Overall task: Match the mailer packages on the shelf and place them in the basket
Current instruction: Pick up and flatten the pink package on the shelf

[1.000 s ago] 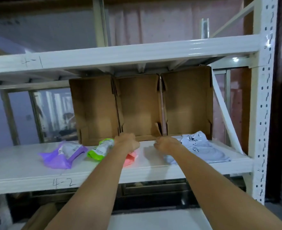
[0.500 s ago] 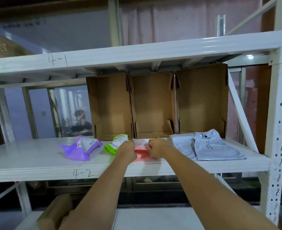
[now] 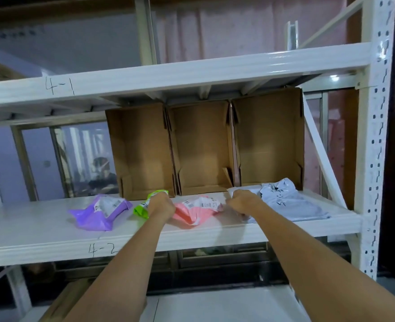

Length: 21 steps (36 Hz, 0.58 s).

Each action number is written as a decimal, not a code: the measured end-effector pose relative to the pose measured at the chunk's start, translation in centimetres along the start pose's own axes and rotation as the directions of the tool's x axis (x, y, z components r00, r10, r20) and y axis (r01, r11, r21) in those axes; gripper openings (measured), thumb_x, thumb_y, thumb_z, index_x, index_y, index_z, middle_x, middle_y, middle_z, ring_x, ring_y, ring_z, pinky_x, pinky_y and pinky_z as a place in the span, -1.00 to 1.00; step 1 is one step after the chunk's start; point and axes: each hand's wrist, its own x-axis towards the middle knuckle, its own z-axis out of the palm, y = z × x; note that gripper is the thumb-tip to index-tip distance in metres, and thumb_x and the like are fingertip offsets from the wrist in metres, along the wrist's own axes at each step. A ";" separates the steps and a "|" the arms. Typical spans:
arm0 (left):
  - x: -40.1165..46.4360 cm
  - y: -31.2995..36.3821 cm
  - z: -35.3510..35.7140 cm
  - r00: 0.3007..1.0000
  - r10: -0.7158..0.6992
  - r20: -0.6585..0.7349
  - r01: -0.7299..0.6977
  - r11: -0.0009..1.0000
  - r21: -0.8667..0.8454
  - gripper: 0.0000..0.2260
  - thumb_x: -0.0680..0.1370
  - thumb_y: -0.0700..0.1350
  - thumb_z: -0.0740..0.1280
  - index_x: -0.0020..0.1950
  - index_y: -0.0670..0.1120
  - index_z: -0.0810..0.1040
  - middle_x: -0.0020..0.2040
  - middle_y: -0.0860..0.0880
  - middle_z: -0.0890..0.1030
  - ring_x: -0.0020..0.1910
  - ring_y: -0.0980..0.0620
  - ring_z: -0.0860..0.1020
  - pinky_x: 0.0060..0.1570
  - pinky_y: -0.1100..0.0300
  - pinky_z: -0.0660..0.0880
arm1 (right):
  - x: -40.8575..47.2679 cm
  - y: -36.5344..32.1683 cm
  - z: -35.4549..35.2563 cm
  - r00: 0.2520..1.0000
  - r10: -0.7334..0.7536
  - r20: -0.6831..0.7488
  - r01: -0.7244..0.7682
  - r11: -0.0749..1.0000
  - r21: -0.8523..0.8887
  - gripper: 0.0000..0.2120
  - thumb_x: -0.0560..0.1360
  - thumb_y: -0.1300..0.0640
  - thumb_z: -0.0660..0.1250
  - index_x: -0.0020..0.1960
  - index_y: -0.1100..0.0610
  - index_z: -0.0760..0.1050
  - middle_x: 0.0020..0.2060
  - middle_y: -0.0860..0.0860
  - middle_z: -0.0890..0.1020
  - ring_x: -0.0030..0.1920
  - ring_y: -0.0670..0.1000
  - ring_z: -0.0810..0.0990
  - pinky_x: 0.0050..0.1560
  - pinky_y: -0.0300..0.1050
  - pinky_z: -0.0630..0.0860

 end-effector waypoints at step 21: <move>1.9 -1.6 0.6 0.997 0.042 -0.058 -0.054 0.970 -0.238 -0.80 0.46 -0.36 0.29 -0.11 -0.20 0.70 0.01 -0.14 0.67 0.09 -0.10 0.58 0.12 0.15 0.47 | 2.5 -0.9 2.1 0.981 0.004 -0.193 0.008 0.998 0.062 -0.76 0.56 0.02 0.29 0.11 0.15 0.56 0.04 0.07 0.63 0.07 0.10 0.58 -0.03 -0.12 0.48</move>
